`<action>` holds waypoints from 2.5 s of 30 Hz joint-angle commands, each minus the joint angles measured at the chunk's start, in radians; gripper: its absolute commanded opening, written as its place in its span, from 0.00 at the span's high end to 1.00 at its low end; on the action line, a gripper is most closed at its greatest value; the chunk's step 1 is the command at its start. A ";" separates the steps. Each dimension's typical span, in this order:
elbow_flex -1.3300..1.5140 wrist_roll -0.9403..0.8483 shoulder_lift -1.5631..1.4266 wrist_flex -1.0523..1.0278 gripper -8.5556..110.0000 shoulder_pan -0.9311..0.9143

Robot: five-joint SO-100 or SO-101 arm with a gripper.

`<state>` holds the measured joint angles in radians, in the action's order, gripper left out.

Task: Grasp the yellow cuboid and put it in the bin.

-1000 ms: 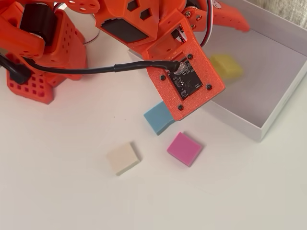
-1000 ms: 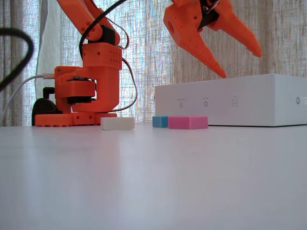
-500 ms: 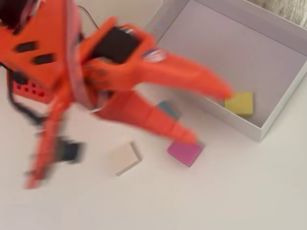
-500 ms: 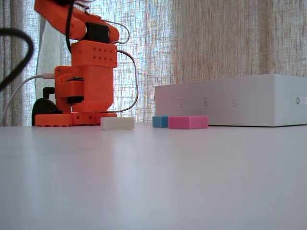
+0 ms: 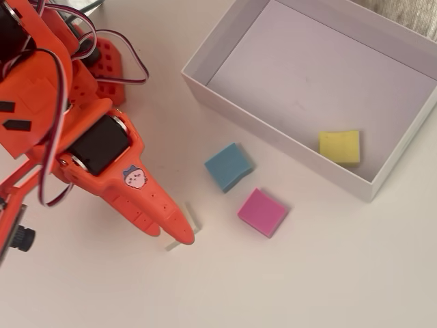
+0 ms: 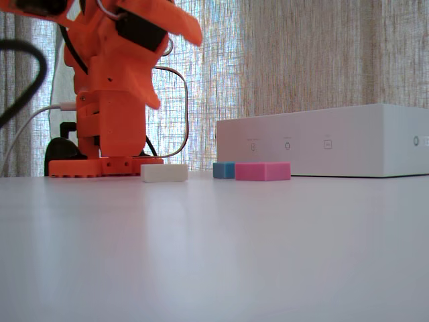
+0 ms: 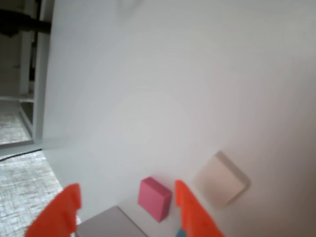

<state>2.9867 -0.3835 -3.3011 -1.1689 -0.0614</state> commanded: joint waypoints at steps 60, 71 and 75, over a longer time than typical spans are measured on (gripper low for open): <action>-0.003 0.000 -0.008 -0.031 1.00 -0.002; -0.003 0.000 -0.008 -0.031 1.00 -0.002; -0.003 0.000 -0.008 -0.031 1.00 -0.002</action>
<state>2.9913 -0.3804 -3.3027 -1.1950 -0.0660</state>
